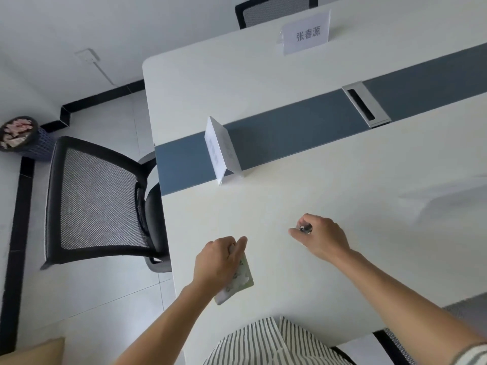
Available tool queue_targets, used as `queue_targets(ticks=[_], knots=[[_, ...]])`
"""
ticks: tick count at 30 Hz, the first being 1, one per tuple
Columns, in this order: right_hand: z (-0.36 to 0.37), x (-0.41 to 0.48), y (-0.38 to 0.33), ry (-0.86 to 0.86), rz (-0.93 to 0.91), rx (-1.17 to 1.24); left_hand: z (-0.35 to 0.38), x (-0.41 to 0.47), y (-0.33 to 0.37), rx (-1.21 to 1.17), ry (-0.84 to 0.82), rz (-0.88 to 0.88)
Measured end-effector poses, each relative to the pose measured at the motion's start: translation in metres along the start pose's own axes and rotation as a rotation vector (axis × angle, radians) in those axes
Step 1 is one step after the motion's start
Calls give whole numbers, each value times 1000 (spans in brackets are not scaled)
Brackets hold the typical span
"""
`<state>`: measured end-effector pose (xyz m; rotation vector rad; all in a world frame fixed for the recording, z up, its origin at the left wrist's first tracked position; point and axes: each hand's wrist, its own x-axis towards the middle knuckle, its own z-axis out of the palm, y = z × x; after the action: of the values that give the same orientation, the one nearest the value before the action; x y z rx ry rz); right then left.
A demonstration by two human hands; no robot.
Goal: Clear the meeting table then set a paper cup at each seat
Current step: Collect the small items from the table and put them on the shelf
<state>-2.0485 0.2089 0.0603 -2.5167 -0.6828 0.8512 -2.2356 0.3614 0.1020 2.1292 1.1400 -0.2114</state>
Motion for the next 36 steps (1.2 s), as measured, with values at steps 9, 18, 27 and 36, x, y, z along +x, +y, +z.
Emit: queue_targets(ticks=[9, 18, 27, 36], knots=[[33, -162, -4, 41, 100, 167, 3, -48, -40, 167, -179, 285], [68, -330, 35, 253, 410, 392, 41, -118, -28, 352, -418, 630], [64, -457, 116, 523, 642, 559, 120, -213, 56, 521, -556, 929], [69, -589, 246, 585, 917, 556, 242, -349, 140, 661, -739, 1122]])
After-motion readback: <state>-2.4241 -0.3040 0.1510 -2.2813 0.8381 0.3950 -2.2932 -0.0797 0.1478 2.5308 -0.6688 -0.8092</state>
